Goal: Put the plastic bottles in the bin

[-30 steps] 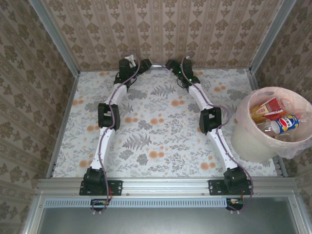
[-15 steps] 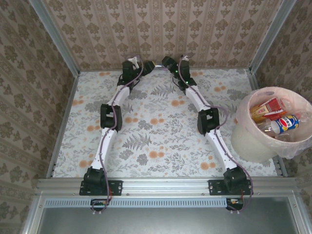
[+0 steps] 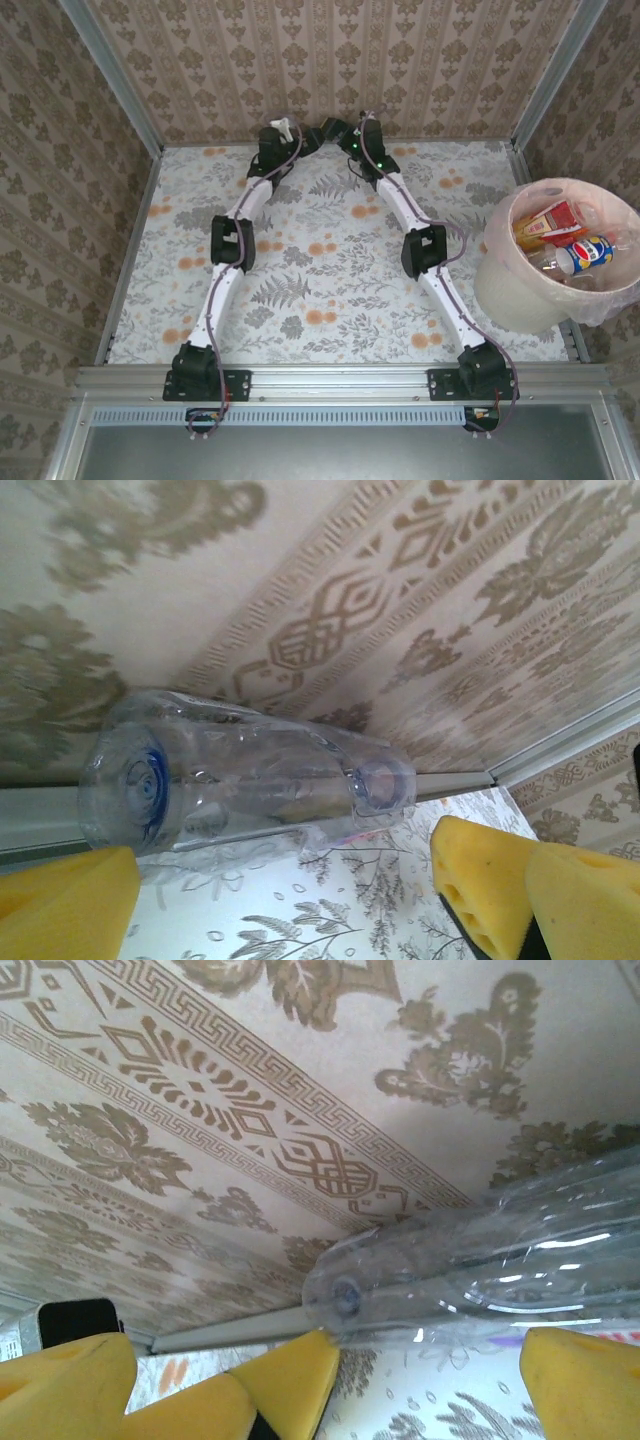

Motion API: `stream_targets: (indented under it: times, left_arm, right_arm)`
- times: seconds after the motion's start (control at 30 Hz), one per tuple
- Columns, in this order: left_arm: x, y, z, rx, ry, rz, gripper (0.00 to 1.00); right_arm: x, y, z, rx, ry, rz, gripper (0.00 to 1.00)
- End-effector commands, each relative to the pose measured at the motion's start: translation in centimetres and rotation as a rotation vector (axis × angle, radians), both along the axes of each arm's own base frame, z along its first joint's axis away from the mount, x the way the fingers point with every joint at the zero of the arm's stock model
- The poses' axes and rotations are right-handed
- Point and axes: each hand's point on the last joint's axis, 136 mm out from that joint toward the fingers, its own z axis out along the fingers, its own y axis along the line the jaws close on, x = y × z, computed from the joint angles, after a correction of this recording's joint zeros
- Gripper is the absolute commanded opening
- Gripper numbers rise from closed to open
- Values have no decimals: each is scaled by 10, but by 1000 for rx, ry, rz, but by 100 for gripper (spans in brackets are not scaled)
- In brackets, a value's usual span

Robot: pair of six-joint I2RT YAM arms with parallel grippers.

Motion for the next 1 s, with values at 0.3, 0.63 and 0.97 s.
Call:
stream_targets:
  times: [0.3,0.63,0.97]
  left_arm:
    - [-35,-57,28,-41,-75,-173,100]
    - [-76,-120,32,-1,-68,-284,100]
    - [6,4,14,-61,59,82,100]
  right_arm:
    - [-7,-113,62,-209,83,-156,100]
    - [14,-164,34,-102,77,-188,100]
    - [29,-137,-12,6,42,-122,100]
